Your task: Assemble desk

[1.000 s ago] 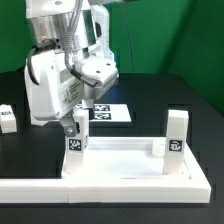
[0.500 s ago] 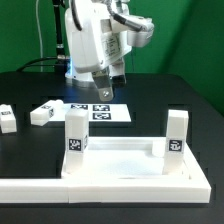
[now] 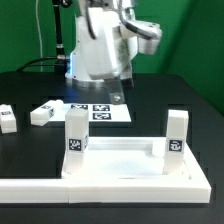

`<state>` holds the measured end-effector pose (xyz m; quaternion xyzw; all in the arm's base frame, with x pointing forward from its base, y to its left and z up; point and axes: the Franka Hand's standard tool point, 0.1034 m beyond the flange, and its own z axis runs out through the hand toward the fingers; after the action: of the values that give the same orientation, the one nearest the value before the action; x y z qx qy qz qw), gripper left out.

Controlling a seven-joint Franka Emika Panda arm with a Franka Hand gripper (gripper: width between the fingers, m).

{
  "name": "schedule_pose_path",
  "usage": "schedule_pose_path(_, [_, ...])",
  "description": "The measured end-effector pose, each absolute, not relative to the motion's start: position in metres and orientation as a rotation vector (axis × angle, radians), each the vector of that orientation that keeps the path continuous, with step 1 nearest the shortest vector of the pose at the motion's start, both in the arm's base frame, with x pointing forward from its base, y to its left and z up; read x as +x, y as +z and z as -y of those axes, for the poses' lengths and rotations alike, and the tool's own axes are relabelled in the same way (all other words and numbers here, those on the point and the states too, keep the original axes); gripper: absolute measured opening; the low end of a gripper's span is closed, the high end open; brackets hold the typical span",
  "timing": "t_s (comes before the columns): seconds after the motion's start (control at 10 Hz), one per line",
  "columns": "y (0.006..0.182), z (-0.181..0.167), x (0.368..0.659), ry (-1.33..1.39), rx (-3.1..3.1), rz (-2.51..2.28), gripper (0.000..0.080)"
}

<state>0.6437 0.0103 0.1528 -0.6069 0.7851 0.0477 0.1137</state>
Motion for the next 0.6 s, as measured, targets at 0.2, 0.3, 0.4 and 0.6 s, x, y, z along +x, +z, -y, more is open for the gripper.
schedule_pose_path(0.2, [0.125,-0.017,0.611,0.253,-1.857,-2.264,0.0649])
schedule_pose_path(0.3, [0.112,-0.017,0.605,0.273,-1.902,-2.271,0.0649])
schedule_pose_path(0.4, [0.113,-0.017,0.607,0.266,-1.897,-2.270,0.0649])
schedule_pose_path(0.6, [0.113,-0.017,0.608,0.263,-1.897,-2.270,0.0649])
